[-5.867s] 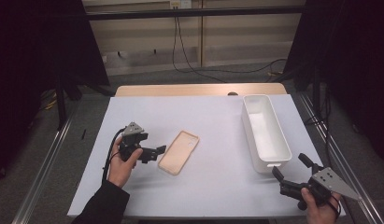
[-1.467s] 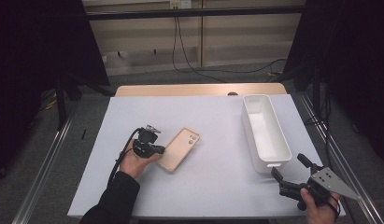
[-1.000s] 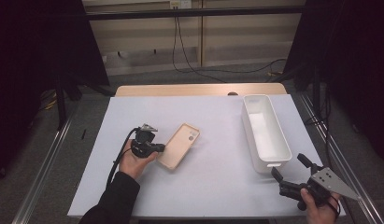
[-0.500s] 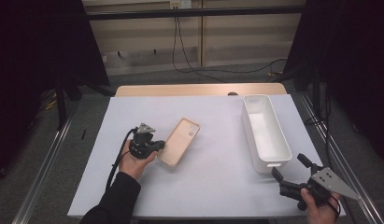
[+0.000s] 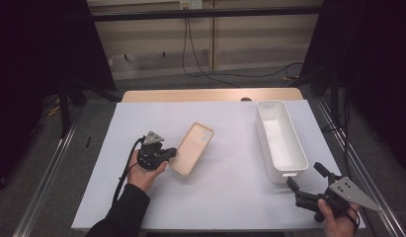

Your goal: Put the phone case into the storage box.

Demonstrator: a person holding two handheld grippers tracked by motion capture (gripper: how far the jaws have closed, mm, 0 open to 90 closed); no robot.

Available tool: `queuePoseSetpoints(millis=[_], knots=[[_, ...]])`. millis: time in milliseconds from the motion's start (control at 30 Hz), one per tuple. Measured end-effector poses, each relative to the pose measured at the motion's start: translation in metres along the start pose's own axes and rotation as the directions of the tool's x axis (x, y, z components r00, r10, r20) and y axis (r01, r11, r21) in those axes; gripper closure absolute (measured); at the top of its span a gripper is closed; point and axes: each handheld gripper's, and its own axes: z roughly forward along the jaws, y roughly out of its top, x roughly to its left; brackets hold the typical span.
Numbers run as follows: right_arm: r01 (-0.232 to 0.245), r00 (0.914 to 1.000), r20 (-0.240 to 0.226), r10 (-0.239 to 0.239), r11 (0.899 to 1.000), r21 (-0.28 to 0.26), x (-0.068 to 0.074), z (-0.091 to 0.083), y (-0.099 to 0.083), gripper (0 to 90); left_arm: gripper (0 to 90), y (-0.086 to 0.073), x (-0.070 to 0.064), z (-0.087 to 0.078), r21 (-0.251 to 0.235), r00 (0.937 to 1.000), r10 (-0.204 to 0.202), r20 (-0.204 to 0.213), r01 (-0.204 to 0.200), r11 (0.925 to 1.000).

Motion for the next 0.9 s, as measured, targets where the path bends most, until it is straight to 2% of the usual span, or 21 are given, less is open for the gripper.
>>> queuePoseSetpoints(millis=[133,333,467,600,733,900], knots=[[0.004,1.0,0.002,-0.004,1.0,0.001,0.0,0.0,0.0,0.0,87.9,0.001,-0.002,-0.004,-0.042,1.0,0.007,-0.004,-0.008,0.9991],[0.006,1.0,0.0,-0.006,1.0,0.004,0.001,0.0,0.0,0.0,87.8,-0.001,-0.004,-0.007,-0.079,0.9999,-0.014,0.003,0.014,0.9968],[0.009,1.0,0.0,-0.009,1.0,0.003,0.001,0.001,0.001,0.0,87.8,-0.001,-0.008,-0.01,-0.104,0.9999,0.013,-0.005,-0.013,0.9945],[0.005,1.0,0.0,-0.005,1.0,0.002,0.001,0.0,0.001,0.0,87.8,-0.001,-0.013,-0.012,-0.135,0.9996,0.028,0.004,-0.027,0.9904],[-0.012,0.9998,-0.014,0.013,1.0,0.007,0.0,0.002,0.0,0.0,87.8,-0.001,-0.017,-0.013,-0.161,0.9995,0.032,-0.001,-0.031,0.9865],[-0.01,0.9999,0.008,0.01,1.0,0.013,-0.001,0.002,0.001,0.0,87.8,-0.001,-0.019,-0.014,-0.18,0.9996,0.029,0.007,-0.027,0.9832]])
